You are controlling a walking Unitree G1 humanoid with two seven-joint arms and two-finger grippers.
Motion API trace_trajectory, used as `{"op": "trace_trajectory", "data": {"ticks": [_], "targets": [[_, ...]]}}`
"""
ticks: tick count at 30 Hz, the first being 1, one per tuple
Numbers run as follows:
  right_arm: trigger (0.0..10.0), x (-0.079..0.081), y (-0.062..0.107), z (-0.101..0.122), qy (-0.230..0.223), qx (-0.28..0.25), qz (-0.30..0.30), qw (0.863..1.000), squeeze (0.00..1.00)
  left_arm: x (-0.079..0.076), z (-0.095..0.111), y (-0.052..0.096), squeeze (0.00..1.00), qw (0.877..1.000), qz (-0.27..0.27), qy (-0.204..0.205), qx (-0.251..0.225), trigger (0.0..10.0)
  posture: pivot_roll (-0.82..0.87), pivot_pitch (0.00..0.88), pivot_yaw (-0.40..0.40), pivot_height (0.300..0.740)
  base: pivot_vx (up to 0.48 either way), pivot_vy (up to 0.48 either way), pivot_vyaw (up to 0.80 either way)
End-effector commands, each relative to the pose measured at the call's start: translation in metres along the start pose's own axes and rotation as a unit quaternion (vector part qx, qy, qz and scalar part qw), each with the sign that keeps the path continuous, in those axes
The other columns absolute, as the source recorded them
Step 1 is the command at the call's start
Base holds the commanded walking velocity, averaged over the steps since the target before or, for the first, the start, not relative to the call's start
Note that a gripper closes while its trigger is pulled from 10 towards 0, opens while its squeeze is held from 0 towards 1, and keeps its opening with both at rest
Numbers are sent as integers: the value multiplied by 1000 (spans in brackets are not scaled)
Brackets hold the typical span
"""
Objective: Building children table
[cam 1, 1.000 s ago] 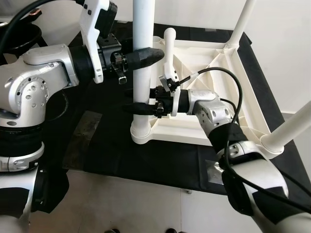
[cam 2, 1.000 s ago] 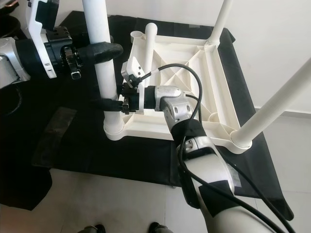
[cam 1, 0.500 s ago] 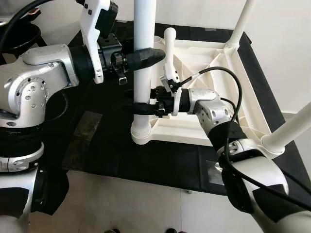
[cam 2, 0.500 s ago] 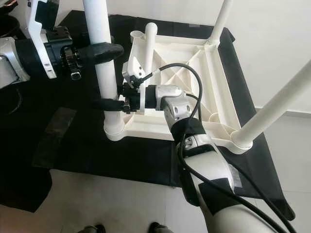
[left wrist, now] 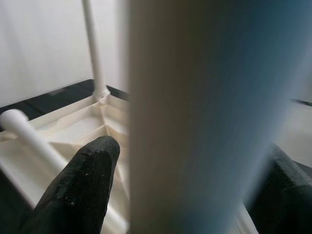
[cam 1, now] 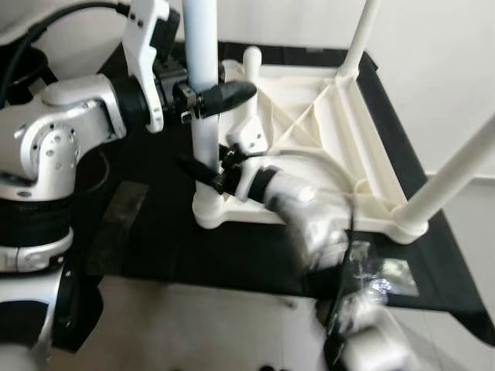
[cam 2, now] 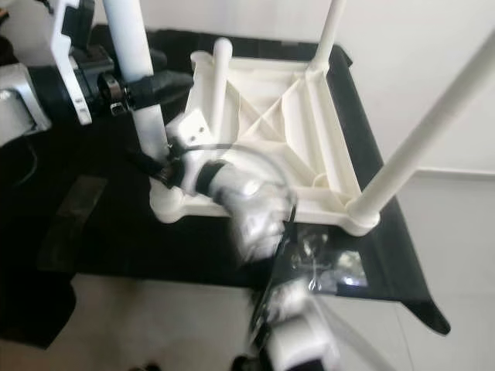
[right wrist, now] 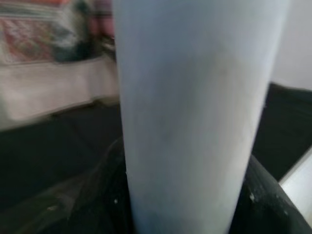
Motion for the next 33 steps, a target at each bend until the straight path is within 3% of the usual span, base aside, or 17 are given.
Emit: {"op": "trace_trajectory", "data": {"ticks": [1, 7, 12, 13, 14, 15, 16, 18, 19, 21, 22, 23, 25, 28, 30, 31, 33], "targets": [[0, 33, 15, -46, -75, 88, -45, 992, 0, 2, -3, 2, 0, 1000, 4, -3, 5, 10000, -1, 212, -55, 740, 0, 0, 0], [0, 27, 4, -38, -75, 79, -63, 992, 0, 4, -2, 4, 0, 1000, 14, -8, 0, 10000, 8, 187, -65, 740, 0, 0, 0], [0, 26, 9, -33, -77, 95, -87, 989, 0, 7, -6, 19, 0, 1000, 23, -3, 2, 10000, 11, 167, -59, 740, 0, 0, 0], [7255, 26, 10, -33, -76, 99, -91, 988, 0, 8, -6, 23, 0, 1000, 24, -1, 2, 10000, 11, 166, -56, 740, 0, 0, 0], [7255, 26, 10, -33, -76, 99, -91, 988, 0, 8, -6, 23, 0, 1000, 24, -1, 2, 10000, 11, 166, -56, 740, 0, 0, 0], [10000, 23, 11, -31, -81, 93, -99, 987, 0, 9, -5, 41, 0, 1000, 25, 5, -6, 10000, 9, 155, -49, 740, 0, 0, 0], [10000, 23, 11, -31, -81, 93, -99, 987, 0, 9, -5, 41, 0, 1000, 25, 5, -6, 10000, 9, 155, -49, 740, 0, 0, 0], [10000, 21, 12, -29, -91, 81, -103, 987, 0, 10, -5, 57, 0, 999, 31, 7, -9, 10000, 8, 150, -44, 740, 0, 0, 0], [10000, 20, 12, -28, -94, 76, -103, 987, 118, 11, -6, 64, 0, 999, 37, 10, -12, 10000, 8, 149, -42, 740, 0, 0, 0], [10000, 20, 12, -28, -94, 76, -103, 987, 118, 11, -6, 64, 0, 999, 37, 10, -12, 10000, 8, 149, -42, 740, 0, 0, 0], [10000, 17, 12, -26, -101, 63, -102, 988, 1000, 13, -8, 73, 0, 998, 54, 14, -16, 10000, 6, 148, -40, 740, 0, 0, 0], [10000, 17, 12, -26, -101, 63, -102, 988, 1000, 13, -8, 73, 0, 998, 54, 14, -16, 10000, 6, 148, -40, 740, 0, 0, 0], [10000, 10, 13, -20, -114, 29, -90, 989, 1000, 19, -16, 97, 0, 992, 117, 26, -28, 10000, 6, 151, -40, 740, 0, 0, 0], [10000, 10, 13, -20, -114, 29, -90, 989, 1000, 19, -16, 97, 0, 992, 117, 26, -28, 10000, 6, 151, -40, 740, 0, 0, 0], [10000, 5, 15, -5, -122, -38, 1, 992, 1000, 28, -42, 123, 0, 975, 217, 44, -35, 10000, 15, 159, -38, 740, 0, 0, 0], [10000, 1, 18, 0, -105, -64, 62, 990, 757, 27, -63, 130, 0, 963, 261, 55, -30, 10000, 27, 162, -41, 740, 0, 0, 0], [10000, -2, 21, 3, -91, -76, 100, 988, 757, 25, -77, 134, 0, 956, 286, 63, -27, 10000, 27, 162, -41, 740, 0, 0, 0]]}}
Point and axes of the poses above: a point about 5 cm out from each wrist's last joint towards the gripper, its own y axis pointing back from the gripper into the wrist, its own z axis along the axis of the wrist's last joint, x = y × z, the point moved 1 cm from there along -y, pointing out of the wrist towards the gripper, and after that the axes turned 13 degrees about y, right-handed, at the moved point
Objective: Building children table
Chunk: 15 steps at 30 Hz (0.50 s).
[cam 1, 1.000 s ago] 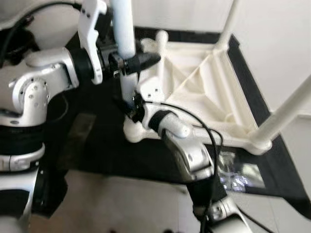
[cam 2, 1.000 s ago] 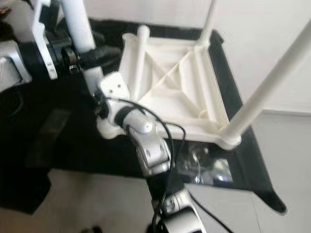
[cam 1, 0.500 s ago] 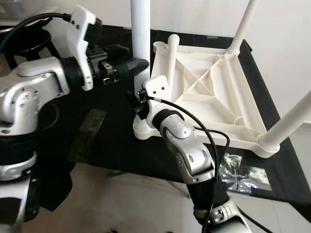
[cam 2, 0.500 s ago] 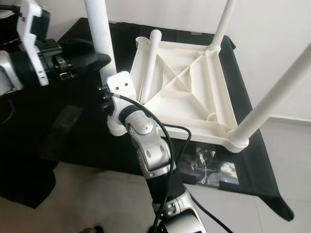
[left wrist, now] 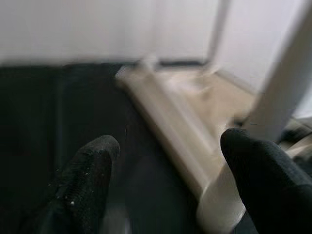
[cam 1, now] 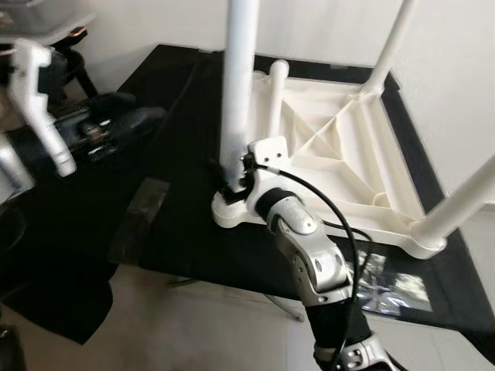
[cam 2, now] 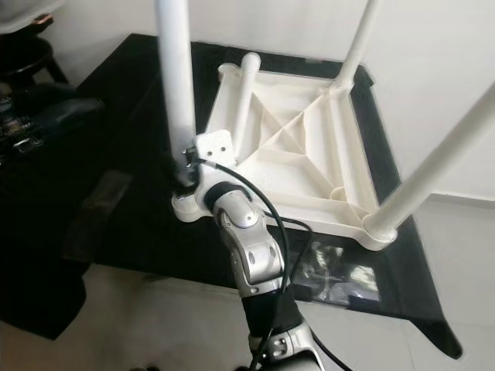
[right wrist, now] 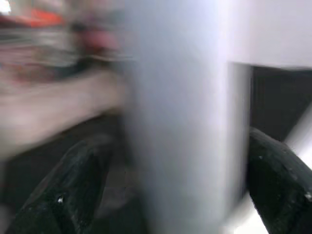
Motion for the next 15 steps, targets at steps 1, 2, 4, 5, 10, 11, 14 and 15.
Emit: {"op": "trace_trajectory", "data": {"ticks": [1, 2, 4, 5, 10, 11, 14, 15], "targets": [[10000, 3, 3, 11, 17, -36, 107, 993, 0, 2, -24, 8, 0, 998, 57, 1, 7, 10000, 33, 166, -44, 740, 0, 0, 0], [10000, 3, 3, 11, 17, -36, 107, 993, 0, 2, -24, 8, 0, 998, 57, 1, 7, 10000, 33, 166, -44, 740, 0, 0, 0], [10000, -5, 7, 7, 61, -20, 177, 982, 0, -4, -57, 12, 0, 995, 97, 9, 21, 10000, 44, 180, -54, 740, 0, 0, 0], [10000, -12, 7, 3, 86, -2, 205, 975, 0, -11, -75, 15, 0, 993, 119, 5, 26, 10000, 44, 180, -54, 740, 0, 0, 0], [10000, -30, 1, 4, 109, 10, 227, 968, 0, -38, -112, 20, 0, 989, 142, 1, 42, 10000, 68, 201, -57, 740, 0, 0, 0], [10000, -37, -4, 8, 108, 8, 227, 968, 0, -53, -125, 23, 0, 990, 132, 2, 53, 10000, 77, 220, -56, 740, 0, 0, 0], [10000, -47, -12, 14, 102, -1, 232, 967, 0, -79, -136, 29, 0, 994, 86, -14, 64, 10000, 92, 248, -60, 740, 0, 0, 0], [10000, -51, -14, 17, 92, -6, 240, 966, 0, -90, -134, 33, 0, 997, 52, -34, 56, 10000, 94, 253, -60, 740, 0, 0, 0]]}}
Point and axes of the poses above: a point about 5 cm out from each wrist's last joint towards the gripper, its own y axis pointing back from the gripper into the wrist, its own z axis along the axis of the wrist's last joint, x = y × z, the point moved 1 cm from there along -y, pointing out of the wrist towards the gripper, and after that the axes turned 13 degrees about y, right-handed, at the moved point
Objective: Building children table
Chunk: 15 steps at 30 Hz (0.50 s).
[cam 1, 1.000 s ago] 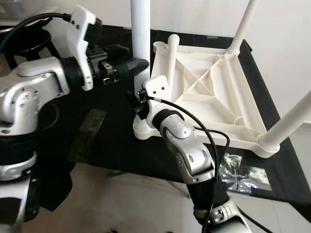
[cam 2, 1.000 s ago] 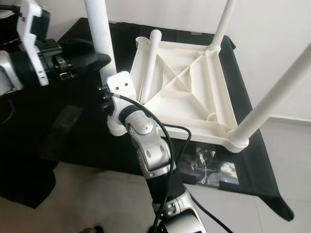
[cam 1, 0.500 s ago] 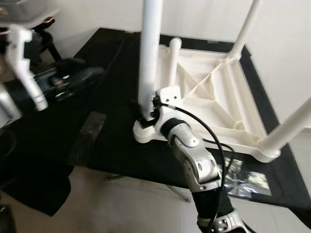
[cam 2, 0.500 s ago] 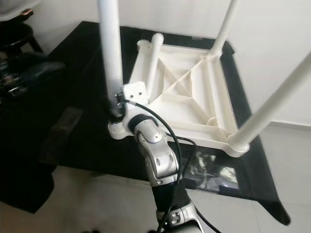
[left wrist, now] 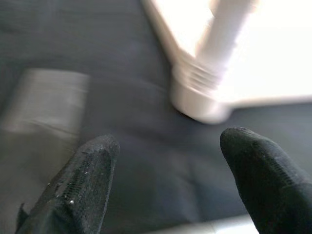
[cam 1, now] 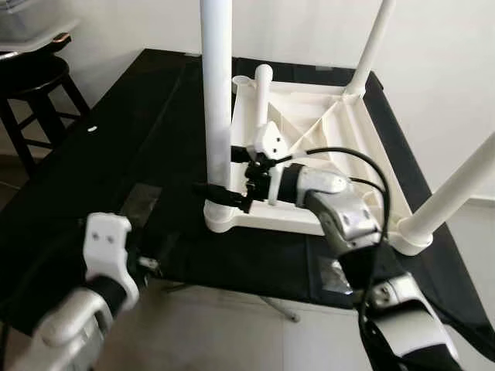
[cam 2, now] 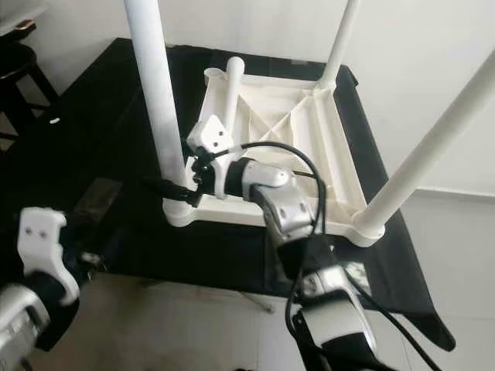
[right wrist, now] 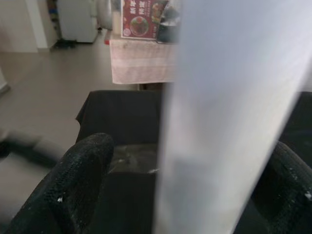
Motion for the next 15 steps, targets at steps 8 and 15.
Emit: {"op": "trace_trajectory", "data": {"ticks": [8, 15], "targets": [[10000, 3, -1, -4, -33, -29, 87, 995, 0, -24, 5, 18, 0, 992, -112, -48, -19, 10000, 105, 301, -68, 740, 0, 0, 0], [10000, 8, -2, -11, -35, -20, 182, 982, 0, -28, 0, 16, 0, 993, -109, -21, -39, 10000, 114, 331, -83, 740, 0, 0, 0]]}}
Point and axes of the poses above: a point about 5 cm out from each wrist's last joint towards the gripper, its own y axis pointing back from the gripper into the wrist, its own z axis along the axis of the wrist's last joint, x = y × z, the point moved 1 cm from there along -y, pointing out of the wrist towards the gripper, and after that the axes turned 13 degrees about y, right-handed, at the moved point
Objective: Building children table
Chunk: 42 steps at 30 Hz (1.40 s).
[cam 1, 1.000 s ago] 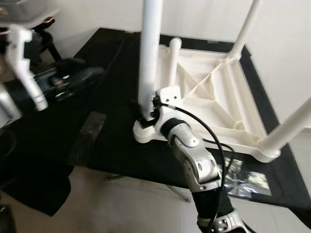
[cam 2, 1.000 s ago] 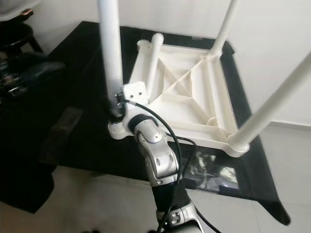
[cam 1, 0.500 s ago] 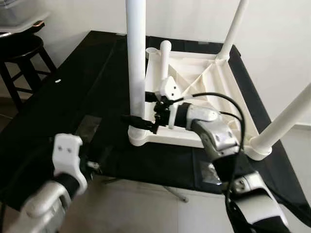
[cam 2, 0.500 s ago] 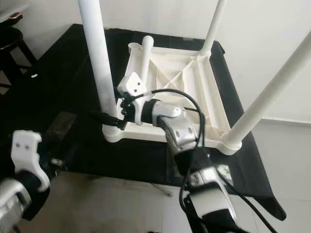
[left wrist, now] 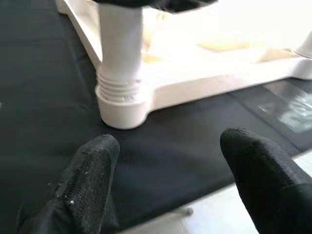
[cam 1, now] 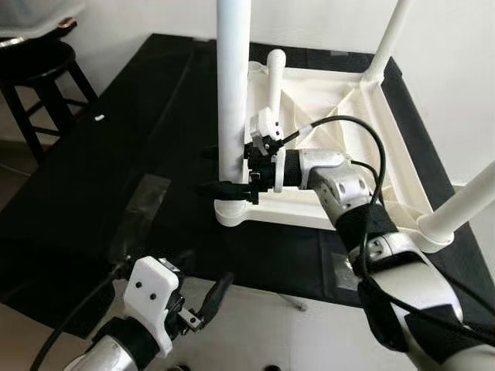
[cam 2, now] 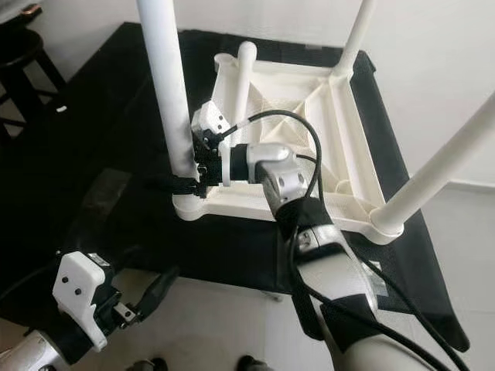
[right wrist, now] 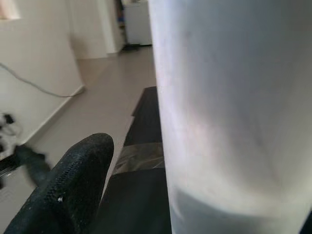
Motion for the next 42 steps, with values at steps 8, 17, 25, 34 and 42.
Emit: {"op": "trace_trajectory", "data": {"ticks": [8, 17, 25, 34, 42], "targets": [[0, 7, 8, -2, -1, 19, 101, 995, 0, -2, -5, 2, 0, 1000, -16, 3, -2, 10000, 113, 359, -94, 740, 0, 0, 0], [0, 1, 12, 5, 13, 1, 89, 996, 0, -2, -7, -2, 0, 1000, -23, 4, -7, 10000, 103, 356, -94, 740, 0, 0, 0], [0, 14, 14, -22, -6, 52, -25, 998, 0, 0, -11, -6, 0, 1000, -21, 4, -15, 10000, 34, 336, -141, 740, 0, 0, 0], [0, 127, 9, -60, -147, 171, -457, 860, 0, 5, -13, -10, 0, 1000, -19, 5, -23, 10000, -26, 308, -107, 740, 0, 0, 0], [0, 120, -10, -51, -138, 153, -451, 868, 0, 11, -16, -15, 0, 999, -21, -4, -23, 10000, -3, 285, -108, 740, 0, 0, 0]]}}
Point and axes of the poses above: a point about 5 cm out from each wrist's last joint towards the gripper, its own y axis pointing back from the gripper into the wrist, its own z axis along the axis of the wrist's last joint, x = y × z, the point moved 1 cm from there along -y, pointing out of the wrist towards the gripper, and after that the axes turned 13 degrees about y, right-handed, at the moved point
